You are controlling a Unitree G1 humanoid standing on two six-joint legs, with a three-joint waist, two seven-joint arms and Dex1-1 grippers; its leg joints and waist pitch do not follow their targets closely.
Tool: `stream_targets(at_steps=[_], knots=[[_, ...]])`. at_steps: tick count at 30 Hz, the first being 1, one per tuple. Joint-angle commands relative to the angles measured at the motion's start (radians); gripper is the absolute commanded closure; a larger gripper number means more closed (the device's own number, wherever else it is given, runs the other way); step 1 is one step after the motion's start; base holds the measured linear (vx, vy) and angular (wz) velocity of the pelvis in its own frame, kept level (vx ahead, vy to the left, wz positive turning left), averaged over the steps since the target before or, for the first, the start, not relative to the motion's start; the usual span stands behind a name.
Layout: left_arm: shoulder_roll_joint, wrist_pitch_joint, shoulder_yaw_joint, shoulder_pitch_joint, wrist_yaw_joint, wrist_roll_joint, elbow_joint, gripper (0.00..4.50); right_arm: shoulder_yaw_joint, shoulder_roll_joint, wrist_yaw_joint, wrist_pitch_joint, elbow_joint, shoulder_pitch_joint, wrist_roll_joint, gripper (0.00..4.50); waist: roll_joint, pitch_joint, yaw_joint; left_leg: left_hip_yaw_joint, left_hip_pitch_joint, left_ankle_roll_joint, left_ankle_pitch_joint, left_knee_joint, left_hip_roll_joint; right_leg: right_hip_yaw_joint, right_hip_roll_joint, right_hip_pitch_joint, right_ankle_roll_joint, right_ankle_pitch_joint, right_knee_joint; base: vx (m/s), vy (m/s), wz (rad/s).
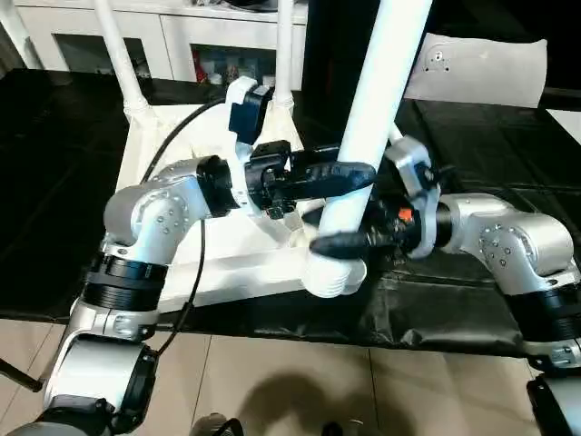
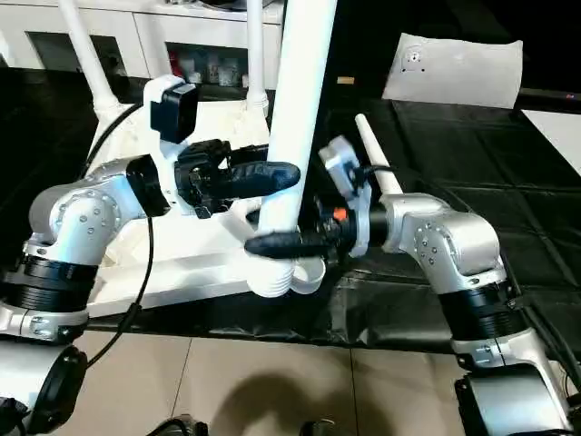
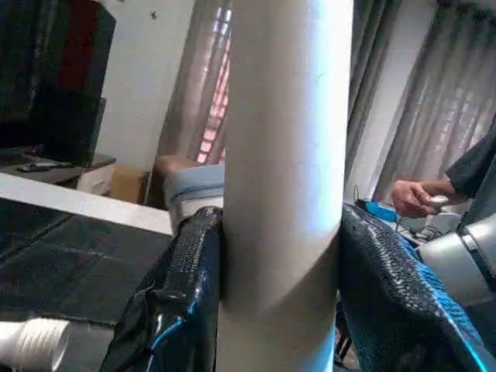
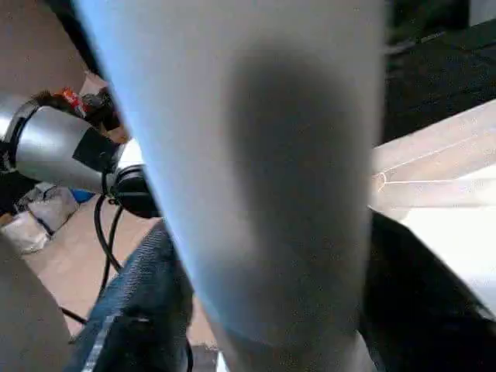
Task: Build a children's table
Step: Pick table leg
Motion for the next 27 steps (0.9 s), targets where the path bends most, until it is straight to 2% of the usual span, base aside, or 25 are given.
stream_targets(at_steps=[1, 7, 13, 14, 15, 16, 19, 20, 21, 22, 23, 24, 25, 27], knots=[[-0.002, -0.019, -0.004, -0.037, -0.007, 0.018, 0.007, 2.64, 0.012, -0.010, 0.024, -0.017, -0.009, -0.004, -0.014, 1.91, -0.010, -0.085, 0.006, 0.007, 0.008, 0.017, -0.159, -0.066, 0.006, 0.031, -0.046, 0.075, -0.137, -0.354, -0.074, 0.000, 0.000, 0.00], [-0.007, -0.028, 0.000, -0.043, -0.002, 0.024, 0.019, 2.65, 0.008, -0.004, 0.018, -0.028, -0.001, -0.006, -0.019, 2.44, -0.007, -0.086, 0.006, 0.007, 0.009, 0.019, -0.156, -0.066, 0.006, 0.031, -0.045, 0.074, -0.148, -0.330, -0.072, 0.000, 0.000, 0.00], [-0.011, -0.045, 0.007, -0.047, 0.013, 0.040, 0.033, 2.65, 0.007, -0.002, 0.025, -0.025, -0.007, 0.001, -0.017, 2.54, -0.008, -0.086, 0.006, 0.006, 0.008, 0.021, -0.158, -0.066, 0.006, 0.031, -0.045, 0.076, -0.154, -0.327, -0.072, 0.000, 0.000, 0.00], [-0.006, -0.057, 0.002, -0.042, 0.015, 0.055, 0.026, 2.65, 0.005, 0.000, 0.022, -0.025, -0.010, 0.006, -0.019, 2.54, -0.001, -0.086, 0.007, 0.005, 0.008, 0.020, -0.158, -0.065, 0.006, 0.031, -0.046, 0.076, -0.155, -0.324, -0.070, 0.000, 0.000, 0.00], [-0.005, -0.061, 0.001, -0.040, 0.032, 0.066, 0.022, 2.65, 0.005, 0.000, 0.018, -0.026, -0.012, 0.009, -0.022, 2.55, 0.001, -0.086, 0.007, 0.005, 0.009, 0.019, -0.165, -0.066, 0.006, 0.030, -0.044, 0.075, -0.155, -0.325, -0.072, 0.000, 0.000, 0.00], [-0.005, -0.062, 0.000, -0.039, 0.043, 0.074, 0.019, 2.65, 0.005, 0.000, 0.014, -0.026, -0.013, 0.011, -0.024, 2.56, -0.001, -0.086, 0.006, 0.005, 0.009, 0.018, -0.167, -0.066, 0.006, 0.030, -0.044, 0.075, -0.155, -0.322, -0.073, 0.000, 0.000, 0.00], [-0.003, -0.023, 0.008, -0.029, 0.017, 0.031, -0.012, 2.65, 0.003, 0.001, 0.002, -0.015, -0.021, 0.021, -0.018, 2.56, -0.002, -0.087, 0.007, 0.005, 0.009, 0.018, -0.163, -0.066, 0.006, 0.030, -0.044, 0.077, -0.164, -0.310, -0.069, 0.000, 0.000, 0.00], [-0.008, -0.007, 0.015, -0.025, 0.019, 0.011, -0.028, 2.65, -0.008, 0.009, -0.015, -0.003, -0.031, 0.031, -0.005, 2.56, 0.004, -0.087, 0.008, 0.004, 0.009, 0.017, -0.165, -0.066, 0.006, 0.030, -0.045, 0.077, -0.166, -0.308, -0.069, 0.000, 0.000, 0.00], [-0.009, -0.003, 0.016, -0.024, 0.020, 0.007, -0.031, 2.65, -0.010, 0.010, -0.019, -0.001, -0.034, 0.033, -0.002, 2.56, 0.001, -0.086, 0.007, 0.005, 0.010, 0.016, -0.171, -0.067, 0.007, 0.030, -0.044, 0.076, -0.169, -0.307, -0.070, 0.000, 0.000, 0.00], [-0.010, 0.001, 0.018, -0.024, 0.021, 0.003, -0.035, 2.30, -0.011, 0.012, -0.022, 0.001, -0.037, 0.035, 0.000, 2.56, 0.001, -0.087, 0.007, 0.005, 0.010, 0.015, -0.172, -0.067, 0.006, 0.030, -0.043, 0.076, -0.170, -0.308, -0.069, 0.000, 0.000, 0.00], [-0.015, 0.006, 0.024, -0.020, 0.027, -0.009, -0.047, 1.95, -0.021, 0.023, -0.037, 0.001, -0.045, 0.043, 0.008, 2.56, 0.007, -0.087, 0.008, 0.004, 0.011, 0.013, -0.175, -0.067, 0.006, 0.029, -0.044, 0.076, -0.172, -0.310, -0.070, 0.000, 0.000, 0.00], [-0.021, 0.014, 0.030, -0.017, 0.032, -0.024, -0.057, 1.93, -0.032, 0.036, -0.051, -0.004, -0.051, 0.049, 0.014, 2.56, 0.010, -0.087, 0.008, 0.004, 0.011, 0.012, -0.180, -0.067, 0.007, 0.030, -0.045, 0.075, -0.174, -0.308, -0.071, 0.000, 0.000, 0.00], [-0.024, 0.013, 0.032, -0.014, 0.033, -0.028, -0.065, 1.93, -0.040, 0.047, -0.070, -0.009, -0.053, 0.053, 0.014, 2.56, 0.006, -0.088, 0.008, 0.003, 0.011, 0.011, -0.185, -0.067, 0.007, 0.028, -0.044, 0.077, -0.176, -0.303, -0.070, 0.000, 0.000, 0.00], [-0.045, 0.013, 0.047, 0.003, 0.059, -0.047, -0.095, 1.69, -0.061, 0.083, -0.137, -0.013, -0.066, 0.067, 0.012, 2.57, 0.012, -0.088, 0.006, 0.002, 0.011, 0.004, -0.186, -0.068, 0.007, 0.028, -0.044, 0.075, -0.182, -0.287, -0.070, 0.000, 0.000, 0.00]])
